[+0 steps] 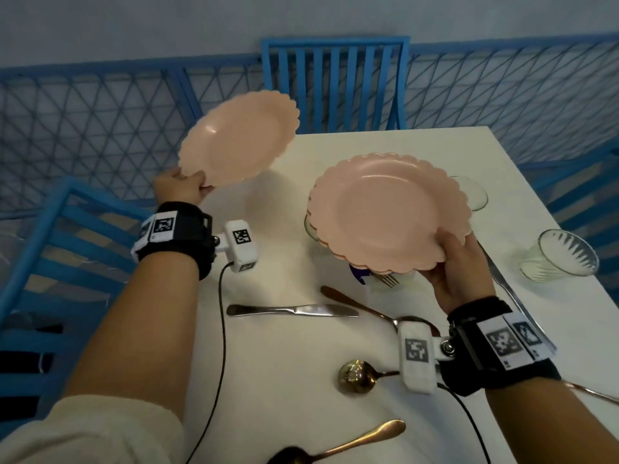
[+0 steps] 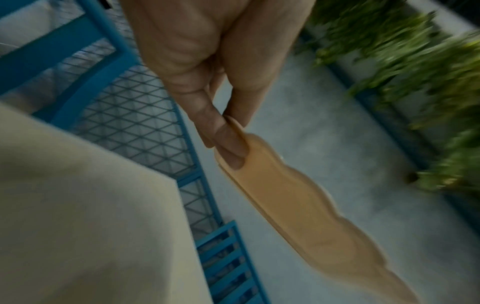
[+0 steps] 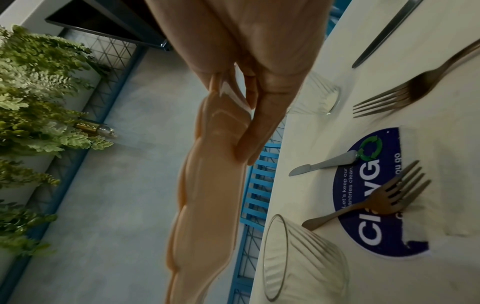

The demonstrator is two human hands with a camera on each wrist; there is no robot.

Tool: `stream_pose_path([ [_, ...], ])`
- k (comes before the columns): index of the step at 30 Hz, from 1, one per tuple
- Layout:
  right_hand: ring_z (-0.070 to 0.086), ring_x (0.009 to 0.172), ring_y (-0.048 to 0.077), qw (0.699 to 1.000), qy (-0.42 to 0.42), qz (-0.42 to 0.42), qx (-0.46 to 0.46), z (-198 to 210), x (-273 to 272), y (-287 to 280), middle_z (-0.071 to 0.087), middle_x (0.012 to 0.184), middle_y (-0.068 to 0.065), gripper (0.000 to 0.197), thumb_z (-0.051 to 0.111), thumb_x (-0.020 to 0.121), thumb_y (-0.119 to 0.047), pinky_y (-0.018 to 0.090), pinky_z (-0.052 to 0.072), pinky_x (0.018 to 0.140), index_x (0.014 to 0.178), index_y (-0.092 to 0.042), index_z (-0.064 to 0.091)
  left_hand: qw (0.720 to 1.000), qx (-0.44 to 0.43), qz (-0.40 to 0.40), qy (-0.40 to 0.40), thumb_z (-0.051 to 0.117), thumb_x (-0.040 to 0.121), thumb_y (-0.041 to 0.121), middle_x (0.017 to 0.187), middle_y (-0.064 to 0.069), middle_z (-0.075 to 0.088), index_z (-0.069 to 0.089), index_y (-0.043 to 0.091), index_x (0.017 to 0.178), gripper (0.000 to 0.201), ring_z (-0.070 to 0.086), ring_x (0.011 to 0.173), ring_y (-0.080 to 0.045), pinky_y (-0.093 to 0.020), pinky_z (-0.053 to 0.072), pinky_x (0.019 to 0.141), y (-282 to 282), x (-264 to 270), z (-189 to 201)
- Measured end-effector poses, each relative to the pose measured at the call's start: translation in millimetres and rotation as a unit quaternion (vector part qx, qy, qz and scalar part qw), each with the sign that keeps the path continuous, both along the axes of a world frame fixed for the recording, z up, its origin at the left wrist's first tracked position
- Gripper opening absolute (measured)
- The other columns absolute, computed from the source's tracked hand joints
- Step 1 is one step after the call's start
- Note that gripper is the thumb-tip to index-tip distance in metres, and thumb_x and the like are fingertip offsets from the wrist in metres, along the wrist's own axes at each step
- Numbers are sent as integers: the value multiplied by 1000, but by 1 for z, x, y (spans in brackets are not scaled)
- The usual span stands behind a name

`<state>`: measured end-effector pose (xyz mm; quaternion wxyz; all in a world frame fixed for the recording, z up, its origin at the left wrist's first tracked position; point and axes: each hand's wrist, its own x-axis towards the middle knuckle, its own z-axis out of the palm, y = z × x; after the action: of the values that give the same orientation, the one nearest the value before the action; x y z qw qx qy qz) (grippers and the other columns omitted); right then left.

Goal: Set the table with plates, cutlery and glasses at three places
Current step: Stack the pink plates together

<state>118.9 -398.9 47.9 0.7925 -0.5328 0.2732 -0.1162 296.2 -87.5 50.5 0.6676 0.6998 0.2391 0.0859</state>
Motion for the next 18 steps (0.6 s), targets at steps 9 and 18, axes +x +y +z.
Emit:
stream_pose_path([
  [9, 59, 90, 18, 999, 5, 33, 26, 4, -59, 0, 58, 114, 4, 37, 36, 99, -29, 32, 59, 64, 135, -21, 43, 987, 3, -152, -49, 53, 89, -5, 101, 1, 54, 42, 2, 136, 49, 55, 80, -9, -7, 51, 49, -55, -142, 41],
  [18, 69, 76, 14, 998, 15, 56, 14, -6, -130, -47, 65, 103, 9, 52, 33, 97, -49, 29, 55, 55, 132, -15, 49, 960, 140, -237, -45, 60, 85, -1, 113, -5, 53, 48, 7, 134, 51, 57, 81, -12, -17, 56, 61, -116, -219, 25],
])
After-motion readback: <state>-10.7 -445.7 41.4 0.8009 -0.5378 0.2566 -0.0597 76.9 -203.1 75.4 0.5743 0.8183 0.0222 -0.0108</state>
